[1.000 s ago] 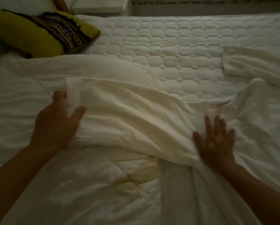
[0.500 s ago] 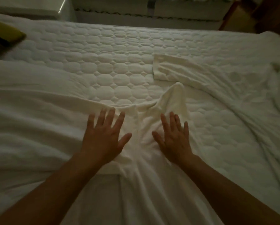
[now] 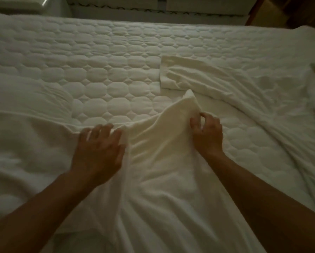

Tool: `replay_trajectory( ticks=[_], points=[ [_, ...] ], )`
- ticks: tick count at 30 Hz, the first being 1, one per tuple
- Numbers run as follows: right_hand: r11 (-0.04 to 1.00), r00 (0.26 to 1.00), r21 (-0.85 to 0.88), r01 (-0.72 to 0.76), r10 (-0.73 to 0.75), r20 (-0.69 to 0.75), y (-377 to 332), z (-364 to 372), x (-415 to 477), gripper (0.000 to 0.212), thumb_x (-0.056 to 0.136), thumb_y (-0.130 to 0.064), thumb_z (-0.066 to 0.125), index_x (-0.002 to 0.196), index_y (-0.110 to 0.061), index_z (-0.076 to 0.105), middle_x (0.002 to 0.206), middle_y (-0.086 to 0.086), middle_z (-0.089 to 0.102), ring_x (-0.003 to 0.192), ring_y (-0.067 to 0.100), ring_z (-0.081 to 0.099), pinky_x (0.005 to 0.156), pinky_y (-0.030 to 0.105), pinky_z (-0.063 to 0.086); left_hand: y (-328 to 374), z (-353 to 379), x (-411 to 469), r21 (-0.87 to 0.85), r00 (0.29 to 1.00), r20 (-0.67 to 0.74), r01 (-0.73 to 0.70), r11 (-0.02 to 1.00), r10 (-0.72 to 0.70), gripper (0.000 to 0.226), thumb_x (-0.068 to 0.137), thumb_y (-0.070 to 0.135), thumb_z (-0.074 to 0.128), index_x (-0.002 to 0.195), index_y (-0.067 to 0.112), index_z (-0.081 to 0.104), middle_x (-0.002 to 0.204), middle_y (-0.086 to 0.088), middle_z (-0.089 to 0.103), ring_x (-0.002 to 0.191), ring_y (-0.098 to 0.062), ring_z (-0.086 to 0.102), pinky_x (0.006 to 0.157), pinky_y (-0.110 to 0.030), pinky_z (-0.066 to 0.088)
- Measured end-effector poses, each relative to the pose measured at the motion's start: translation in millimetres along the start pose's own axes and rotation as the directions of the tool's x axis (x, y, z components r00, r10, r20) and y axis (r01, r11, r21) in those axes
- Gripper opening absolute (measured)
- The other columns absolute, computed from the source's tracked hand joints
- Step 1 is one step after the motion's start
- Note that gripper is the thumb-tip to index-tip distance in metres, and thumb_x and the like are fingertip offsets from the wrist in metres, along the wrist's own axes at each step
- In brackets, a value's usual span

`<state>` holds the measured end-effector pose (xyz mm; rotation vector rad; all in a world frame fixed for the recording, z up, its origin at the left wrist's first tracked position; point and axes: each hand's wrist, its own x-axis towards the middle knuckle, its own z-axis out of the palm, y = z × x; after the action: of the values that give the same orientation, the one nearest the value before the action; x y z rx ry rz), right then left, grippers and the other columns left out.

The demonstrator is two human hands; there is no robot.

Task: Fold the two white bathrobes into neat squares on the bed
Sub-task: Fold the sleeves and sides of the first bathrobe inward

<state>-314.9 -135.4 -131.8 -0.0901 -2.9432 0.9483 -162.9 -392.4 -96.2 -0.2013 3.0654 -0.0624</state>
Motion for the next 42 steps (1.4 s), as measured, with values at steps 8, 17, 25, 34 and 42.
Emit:
replay_trajectory(
  ticks=[8,17,25,34,42],
  points=[
    [0.838,0.849,-0.256,0.481,-0.374,0.373,-24,-11,100,0.051,0.093,-0.030,0.044,0.143,-0.038,0.049,0.149,0.014,0.044,0.136,0.035,0.039,0.116,0.044,0.032,66,14,120,-0.333,1.000,-0.006,-0.013,0.943,0.012,0.044,0.102,0.051,0.043,0.115,0.017,0.067,0.111,-0.010,0.064,0.100,-0.029,0.059,0.089,-0.044,0.049],
    [0.297,0.697,-0.649,0.701,-0.476,0.536,-54,-37,138,0.019,0.090,-0.012,0.061,0.103,-0.013,0.075,0.115,0.013,0.065,0.105,0.037,0.057,0.082,0.040,0.042,52,77,101,-0.606,0.908,-0.369,-0.075,0.792,-0.197,0.027,0.100,0.030,0.051,0.089,0.013,0.069,0.086,-0.009,0.060,0.082,-0.034,0.057,0.076,-0.044,0.046],
    [0.805,0.947,-0.502,0.317,-0.237,0.218,-49,-5,122,0.039,0.093,-0.013,0.054,0.132,-0.006,0.055,0.125,0.022,0.062,0.115,0.040,0.059,0.096,0.044,0.047,51,73,116,-0.784,0.916,-0.186,0.080,0.616,-0.355,0.027,0.100,0.032,0.055,0.078,0.017,0.058,0.074,0.002,0.053,0.073,-0.019,0.050,0.068,-0.030,0.032],
    [0.772,0.792,-0.302,0.559,-0.389,0.470,-13,32,33,0.073,0.093,-0.076,0.013,0.158,-0.045,0.002,0.169,0.004,-0.011,0.155,0.022,-0.010,0.124,0.054,-0.001,28,46,132,-0.587,0.986,-0.071,0.082,0.805,-0.153,0.028,0.107,0.026,0.043,0.086,0.010,0.054,0.090,-0.021,0.064,0.087,-0.038,0.060,0.073,-0.041,0.038],
    [0.822,0.842,-0.348,0.452,-0.265,0.469,-8,40,46,0.082,0.088,-0.083,0.013,0.155,-0.045,-0.016,0.164,0.004,-0.029,0.152,0.022,-0.025,0.122,0.057,-0.007,34,36,108,-0.358,0.917,-0.296,0.152,0.921,-0.267,0.041,0.106,0.037,0.030,0.126,0.011,0.055,0.125,-0.021,0.061,0.115,-0.041,0.056,0.088,-0.048,0.041]
  ],
)
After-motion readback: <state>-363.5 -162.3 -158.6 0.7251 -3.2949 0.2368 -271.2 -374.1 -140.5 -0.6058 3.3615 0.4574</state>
